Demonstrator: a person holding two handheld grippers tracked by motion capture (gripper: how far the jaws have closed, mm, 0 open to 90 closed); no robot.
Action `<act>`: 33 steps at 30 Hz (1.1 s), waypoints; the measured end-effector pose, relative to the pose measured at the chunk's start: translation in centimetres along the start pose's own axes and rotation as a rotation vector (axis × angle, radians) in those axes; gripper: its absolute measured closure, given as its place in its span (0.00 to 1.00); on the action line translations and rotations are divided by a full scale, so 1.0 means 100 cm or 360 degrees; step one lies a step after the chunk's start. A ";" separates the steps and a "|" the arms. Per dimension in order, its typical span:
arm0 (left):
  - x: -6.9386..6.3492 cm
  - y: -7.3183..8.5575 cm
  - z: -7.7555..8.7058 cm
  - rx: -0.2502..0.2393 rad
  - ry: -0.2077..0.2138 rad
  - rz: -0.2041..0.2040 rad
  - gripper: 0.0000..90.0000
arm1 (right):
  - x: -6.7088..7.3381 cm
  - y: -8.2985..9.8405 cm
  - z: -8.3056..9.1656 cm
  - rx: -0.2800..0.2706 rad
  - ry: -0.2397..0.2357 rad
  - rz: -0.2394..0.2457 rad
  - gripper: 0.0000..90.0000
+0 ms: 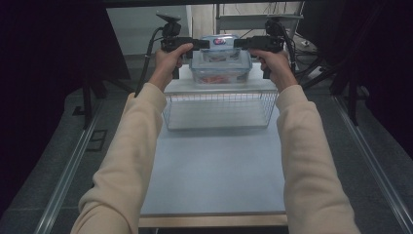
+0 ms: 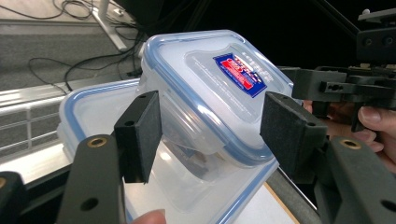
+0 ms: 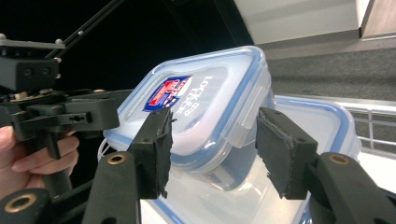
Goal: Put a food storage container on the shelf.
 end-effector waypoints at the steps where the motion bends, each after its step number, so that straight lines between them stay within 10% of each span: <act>1: 0.000 0.000 0.000 0.0010 0.0003 -0.0008 0.40 | 0.001 0.001 0.001 0.0004 -0.0007 0.0003 0.51; 17: -0.015 0.028 0.036 -0.0074 -0.0090 -0.0114 0.26 | 0.011 0.024 0.035 -0.0062 0.0130 0.0127 0.47; 33: -0.054 0.142 0.069 -0.0070 -0.0177 -0.0406 0.26 | 0.043 0.134 0.076 -0.0059 0.0213 0.0489 0.38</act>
Point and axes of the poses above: each handheld gripper's, and its own axes: z roughly backward along the jaws, y roughly out of its underside, x roughly to its left, the point moved 2 cm from there along -z, roughly forward along the jaws, and after that the axes turned 12 degrees about x, right-handed, at the moved point
